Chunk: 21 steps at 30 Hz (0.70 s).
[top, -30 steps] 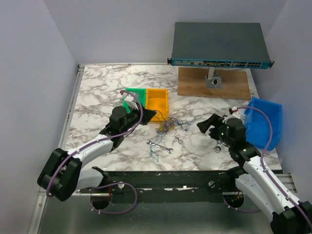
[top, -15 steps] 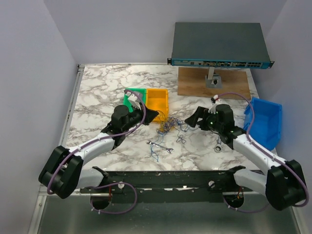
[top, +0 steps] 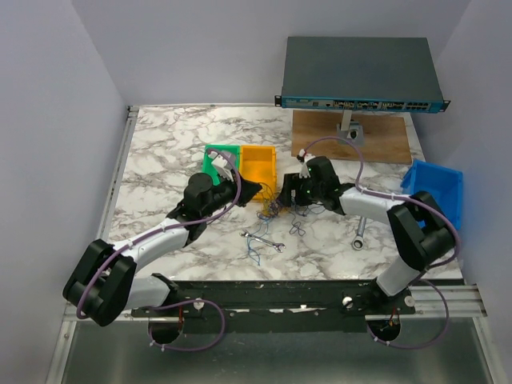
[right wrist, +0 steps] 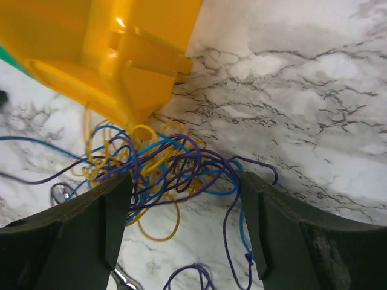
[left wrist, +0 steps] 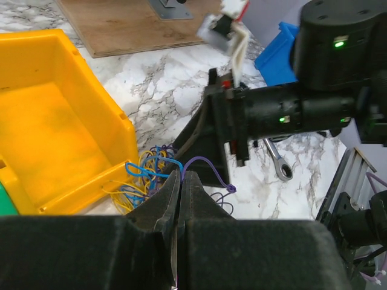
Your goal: Untangle the cables
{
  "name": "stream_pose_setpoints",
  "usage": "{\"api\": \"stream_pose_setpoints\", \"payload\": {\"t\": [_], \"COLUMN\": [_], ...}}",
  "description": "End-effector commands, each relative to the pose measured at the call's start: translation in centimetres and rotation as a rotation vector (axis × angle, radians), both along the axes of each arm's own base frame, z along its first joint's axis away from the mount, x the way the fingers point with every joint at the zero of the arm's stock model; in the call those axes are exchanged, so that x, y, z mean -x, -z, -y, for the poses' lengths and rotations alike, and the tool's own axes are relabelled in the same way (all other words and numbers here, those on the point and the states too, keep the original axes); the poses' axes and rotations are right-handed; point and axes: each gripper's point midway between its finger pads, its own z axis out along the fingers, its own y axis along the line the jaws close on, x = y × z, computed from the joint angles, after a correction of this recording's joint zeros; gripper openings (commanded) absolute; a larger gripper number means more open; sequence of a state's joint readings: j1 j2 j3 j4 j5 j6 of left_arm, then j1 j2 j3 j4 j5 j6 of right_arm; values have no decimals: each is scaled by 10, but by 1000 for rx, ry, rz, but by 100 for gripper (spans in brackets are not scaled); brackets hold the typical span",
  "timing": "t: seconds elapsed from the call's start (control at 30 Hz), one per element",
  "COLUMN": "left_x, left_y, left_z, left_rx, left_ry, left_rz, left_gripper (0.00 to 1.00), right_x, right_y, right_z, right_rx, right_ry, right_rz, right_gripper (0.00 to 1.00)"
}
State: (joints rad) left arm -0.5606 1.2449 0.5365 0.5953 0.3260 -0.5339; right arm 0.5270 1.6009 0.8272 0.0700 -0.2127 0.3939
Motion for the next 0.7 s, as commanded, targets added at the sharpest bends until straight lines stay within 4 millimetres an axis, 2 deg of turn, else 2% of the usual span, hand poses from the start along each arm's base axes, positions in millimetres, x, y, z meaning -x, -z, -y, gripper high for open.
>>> {"api": "stream_pose_setpoints", "payload": {"t": [0.0, 0.07, 0.1, 0.13, 0.17, 0.27, 0.3, 0.43, 0.53, 0.6, 0.67], "left_x": [-1, 0, 0, -1, -1, -5, -6, -15, -19, -21, -24], "left_y": [-13, -13, -13, -13, -12, -10, -7, -2, -2, -2, 1], "left_z": [2, 3, 2, 1, 1, -3, -6, -25, -50, -72, -100], "left_rx": [5, 5, 4, 0, -3, -15, -22, -43, -29, -12, 14], "left_ry": [9, 12, 10, 3, -4, -34, -51, -169, -295, -410, -559], "left_rz": [49, 50, 50, 48, 47, 44, 38, 22, 30, 40, 28], "left_gripper": [0, 0, 0, 0, 0, 0, 0, 0, 0, 0, 0], "right_x": [-5, -13, -18, -21, -27, -29, -29, -16, 4, 21, 39], "right_y": [22, 23, 23, 19, 16, -2, -15, -47, -79, -93, -97], "right_z": [-10, -1, 9, 17, 30, 62, 73, 135, 182, 211, 235], "right_rx": [48, 69, 97, 112, 141, 162, 153, 158, 85, 18, -31], "right_ry": [-49, 18, 75, 130, 198, 370, 430, 737, 988, 1130, 1253], "right_rz": [2, 33, 53, 71, 101, 192, 230, 360, 467, 533, 578], "right_gripper": [67, 35, 15, 5, 1, 1, 1, 1, 1, 1, 1]}}
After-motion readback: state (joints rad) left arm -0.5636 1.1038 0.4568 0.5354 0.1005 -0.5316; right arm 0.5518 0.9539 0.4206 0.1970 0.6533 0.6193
